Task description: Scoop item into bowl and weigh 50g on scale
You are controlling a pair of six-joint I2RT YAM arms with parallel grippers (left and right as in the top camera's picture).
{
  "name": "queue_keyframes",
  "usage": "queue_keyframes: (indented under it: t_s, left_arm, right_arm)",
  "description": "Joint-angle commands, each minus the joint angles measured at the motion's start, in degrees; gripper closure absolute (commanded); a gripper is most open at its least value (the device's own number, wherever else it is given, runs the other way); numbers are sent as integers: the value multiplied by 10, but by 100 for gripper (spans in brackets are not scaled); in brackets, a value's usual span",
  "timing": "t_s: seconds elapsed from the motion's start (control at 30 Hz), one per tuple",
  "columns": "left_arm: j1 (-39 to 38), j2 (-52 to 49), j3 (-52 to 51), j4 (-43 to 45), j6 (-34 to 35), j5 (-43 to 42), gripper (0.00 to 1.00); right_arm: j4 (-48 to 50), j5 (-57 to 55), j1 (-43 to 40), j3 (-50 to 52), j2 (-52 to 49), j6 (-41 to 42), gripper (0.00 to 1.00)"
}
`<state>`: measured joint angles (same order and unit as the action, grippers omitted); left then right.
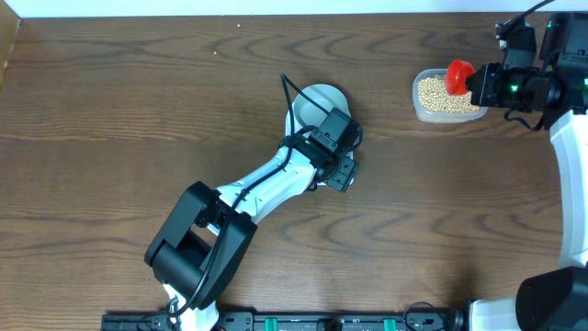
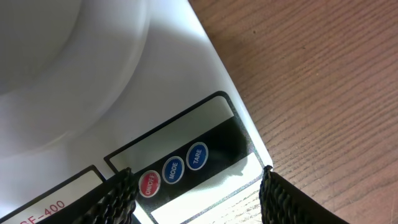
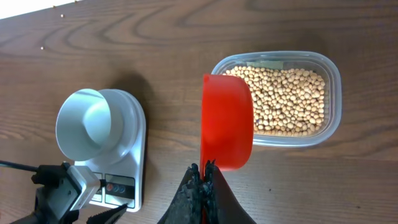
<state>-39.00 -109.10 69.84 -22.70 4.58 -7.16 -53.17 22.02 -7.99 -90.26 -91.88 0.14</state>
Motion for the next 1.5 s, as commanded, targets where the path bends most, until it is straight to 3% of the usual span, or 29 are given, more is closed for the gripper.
queue_keyframes:
  t_s: [0.0, 0.27, 0.43, 0.67, 0.97, 1.47]
  left_arm:
    - [2, -11, -5, 1, -18, -4, 35]
    - [2, -9, -1, 11, -72, 3, 35]
    - [-2, -8, 8, 14, -71, 3, 35]
    - [-7, -9, 7, -24, -9, 4, 35]
    - [-7, -9, 7, -1, 33, 3, 35]
    - [-7, -12, -2, 1, 35, 1, 35]
  right_arm:
    - [-3, -1, -3, -8, 5, -9, 99]
    - [-7, -1, -3, -8, 5, -19, 99]
    - [-20, -11, -3, -8, 5, -26, 99]
    - [-19, -11, -3, -8, 5, -26, 99]
    - [-8, -11, -3, -8, 5, -26, 99]
    - [-10, -11, -3, -8, 5, -26, 99]
